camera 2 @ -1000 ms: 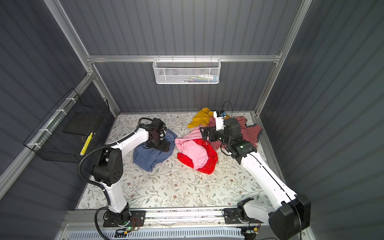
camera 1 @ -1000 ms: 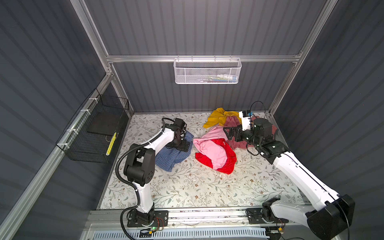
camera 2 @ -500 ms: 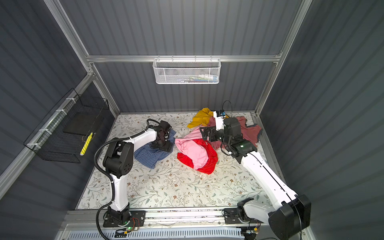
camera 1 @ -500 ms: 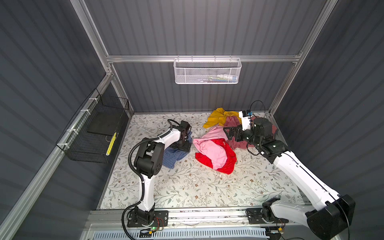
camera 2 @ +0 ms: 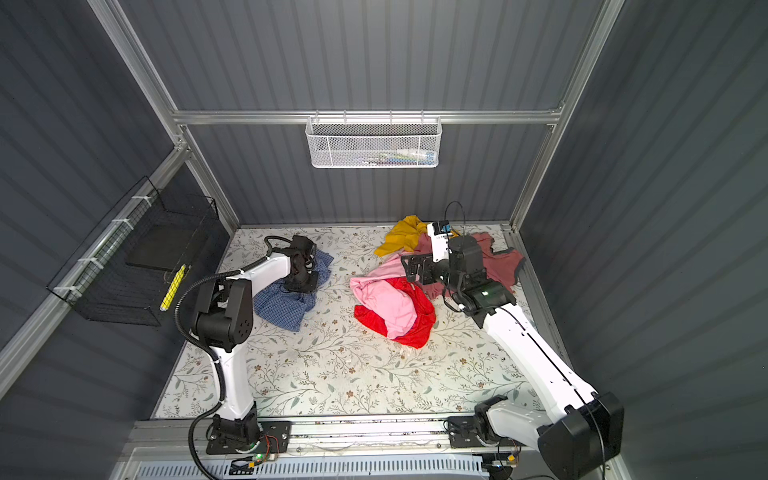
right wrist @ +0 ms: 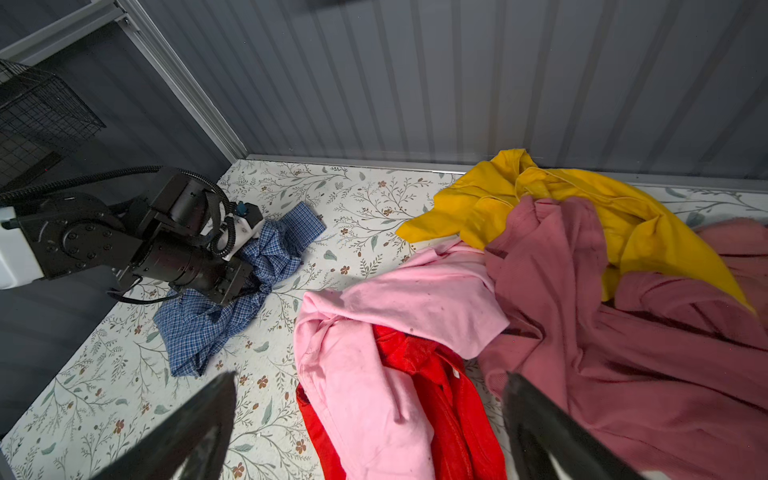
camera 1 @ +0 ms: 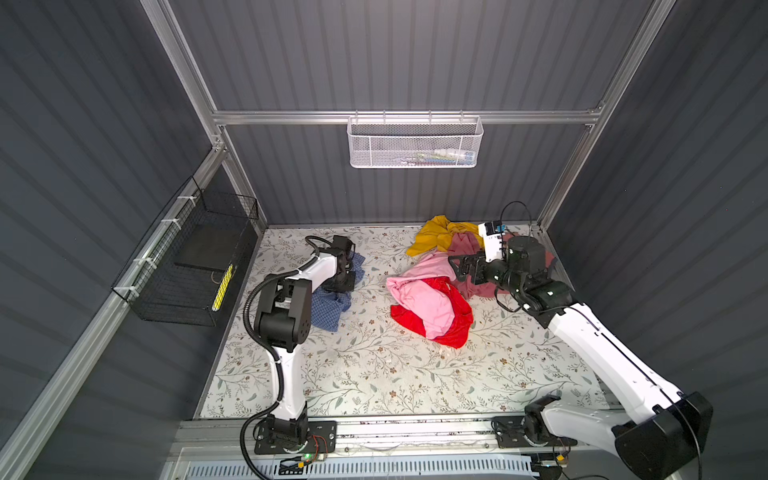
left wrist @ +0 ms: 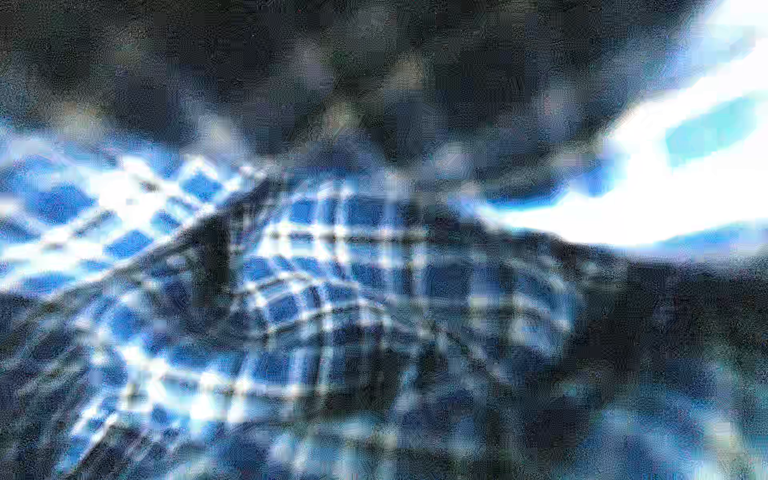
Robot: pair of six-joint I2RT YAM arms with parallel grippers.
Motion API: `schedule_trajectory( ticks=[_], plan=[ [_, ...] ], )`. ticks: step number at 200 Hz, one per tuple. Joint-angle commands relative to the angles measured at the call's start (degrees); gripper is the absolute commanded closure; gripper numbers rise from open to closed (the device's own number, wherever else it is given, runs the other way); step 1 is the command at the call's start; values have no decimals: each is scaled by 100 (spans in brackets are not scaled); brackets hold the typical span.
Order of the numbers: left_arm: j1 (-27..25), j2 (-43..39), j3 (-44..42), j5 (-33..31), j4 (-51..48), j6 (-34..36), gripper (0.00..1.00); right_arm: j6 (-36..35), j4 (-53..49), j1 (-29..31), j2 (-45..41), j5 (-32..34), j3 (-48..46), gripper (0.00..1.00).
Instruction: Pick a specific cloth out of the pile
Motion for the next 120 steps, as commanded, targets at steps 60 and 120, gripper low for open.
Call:
schedule_trajectory(
  ticks=[60,120],
  plan=[
    [260,-121,829,-935,-313,143,100,-104,66,20,-228,101,-25,1],
    [275,789,1228,-912,52,1062,100,-127,37,20,-295,238,-130,1]
  ],
)
